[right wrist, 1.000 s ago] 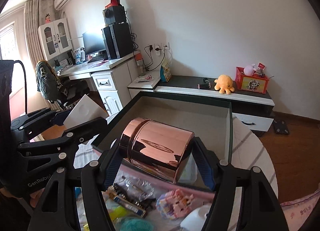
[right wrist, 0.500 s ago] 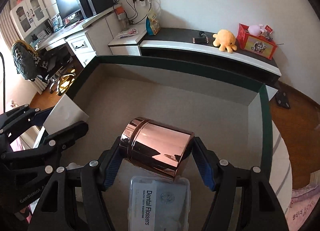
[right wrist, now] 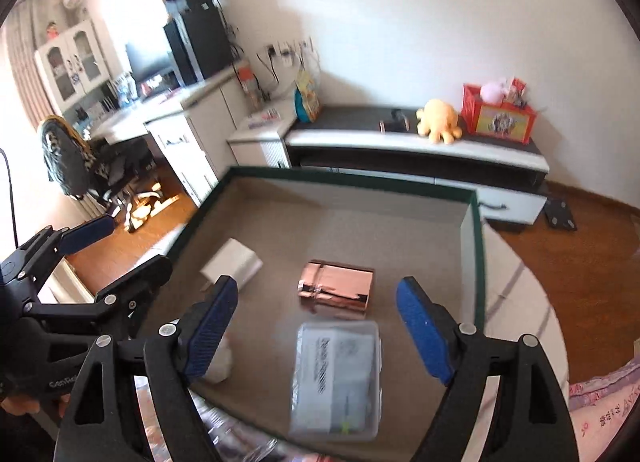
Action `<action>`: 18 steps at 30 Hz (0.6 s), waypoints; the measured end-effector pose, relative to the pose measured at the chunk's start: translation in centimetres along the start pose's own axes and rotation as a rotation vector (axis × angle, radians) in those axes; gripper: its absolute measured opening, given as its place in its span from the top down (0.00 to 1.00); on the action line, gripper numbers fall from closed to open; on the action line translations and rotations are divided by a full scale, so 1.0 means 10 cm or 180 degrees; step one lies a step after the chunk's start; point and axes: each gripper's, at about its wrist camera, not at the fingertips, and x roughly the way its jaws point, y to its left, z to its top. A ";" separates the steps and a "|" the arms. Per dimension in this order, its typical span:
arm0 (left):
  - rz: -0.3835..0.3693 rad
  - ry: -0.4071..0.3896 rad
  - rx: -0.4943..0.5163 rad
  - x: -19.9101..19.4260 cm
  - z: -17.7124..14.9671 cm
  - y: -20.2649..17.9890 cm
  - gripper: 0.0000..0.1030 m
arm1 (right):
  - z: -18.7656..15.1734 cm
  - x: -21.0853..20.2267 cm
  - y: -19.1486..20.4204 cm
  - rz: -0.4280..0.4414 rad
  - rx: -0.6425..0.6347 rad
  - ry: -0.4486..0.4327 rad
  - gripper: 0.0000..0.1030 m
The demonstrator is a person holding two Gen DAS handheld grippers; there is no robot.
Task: Organize rigid objects
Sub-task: 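Lower the charger into the pink box with the left tool while the right tool places the canister there, then open both tools and withdraw them from the pink box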
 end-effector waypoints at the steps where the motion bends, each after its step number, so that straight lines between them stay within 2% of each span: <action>1: 0.0050 -0.0114 -0.0034 -0.17 -0.04 0.01 0.03 | -0.06 -0.17 0.06 -0.0007 -0.0033 -0.0110 0.16; 4: 0.0146 -0.0403 -0.0148 -0.69 -0.21 0.02 0.00 | -0.28 -0.67 0.26 0.0011 -0.0071 -0.0428 0.15; 9: 0.0232 -0.0663 -0.0281 -1.42 -0.55 0.02 0.00 | -0.71 -1.38 0.60 -0.0106 -0.0136 -0.0892 0.15; 12: 0.0378 -0.0806 -0.0332 -1.80 -0.78 -0.05 0.00 | -0.97 -1.72 0.78 -0.0220 -0.0186 -0.1085 0.15; 18: 0.0523 -0.1030 -0.0306 -2.46 -1.16 -0.13 0.00 | -1.48 -2.32 1.04 -0.0396 -0.0175 -0.1365 0.15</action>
